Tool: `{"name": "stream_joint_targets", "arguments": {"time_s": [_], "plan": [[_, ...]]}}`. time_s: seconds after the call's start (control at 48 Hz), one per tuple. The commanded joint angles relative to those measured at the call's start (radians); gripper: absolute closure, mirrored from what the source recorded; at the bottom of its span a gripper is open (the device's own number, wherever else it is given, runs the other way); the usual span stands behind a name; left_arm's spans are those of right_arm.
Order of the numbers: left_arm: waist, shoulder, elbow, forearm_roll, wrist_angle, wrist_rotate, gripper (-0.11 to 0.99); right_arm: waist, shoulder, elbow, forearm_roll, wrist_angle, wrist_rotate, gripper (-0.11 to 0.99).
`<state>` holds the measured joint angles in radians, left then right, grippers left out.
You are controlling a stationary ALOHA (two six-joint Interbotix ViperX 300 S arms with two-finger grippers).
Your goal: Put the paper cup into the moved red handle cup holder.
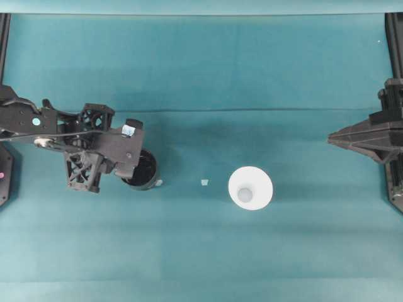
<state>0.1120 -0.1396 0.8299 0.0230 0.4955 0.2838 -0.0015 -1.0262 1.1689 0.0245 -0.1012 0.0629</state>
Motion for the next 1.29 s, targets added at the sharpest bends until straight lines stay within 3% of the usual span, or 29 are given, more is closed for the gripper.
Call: {"name": "stream_joint_targets", "arguments": {"time_s": [0.0,0.292,0.521,0.667,0.729,0.938,1.271], "plan": [[0.000,-0.020,-0.032,0.000,-0.005,-0.003,0.59,0.002,0.006,-0.011,0.002,-0.005,0.008,0.99],[0.000,-0.101,-0.089,0.000,0.077,-0.003,0.59,0.000,0.005,-0.012,0.002,0.017,0.008,0.99],[-0.012,-0.155,-0.186,0.000,0.281,-0.012,0.59,0.002,-0.012,-0.014,0.002,0.032,0.006,0.99],[-0.011,-0.183,-0.258,0.000,0.402,-0.015,0.59,0.002,-0.025,-0.015,0.002,0.054,0.006,0.99],[-0.012,-0.187,-0.282,0.000,0.411,-0.020,0.59,0.002,-0.026,-0.015,0.002,0.064,0.006,0.99],[-0.012,-0.189,-0.336,0.000,0.423,-0.081,0.59,0.002,-0.035,-0.017,0.002,0.072,0.006,0.99],[-0.014,-0.184,-0.351,0.000,0.428,-0.087,0.59,0.000,-0.035,-0.018,0.002,0.072,0.006,0.99]]}}
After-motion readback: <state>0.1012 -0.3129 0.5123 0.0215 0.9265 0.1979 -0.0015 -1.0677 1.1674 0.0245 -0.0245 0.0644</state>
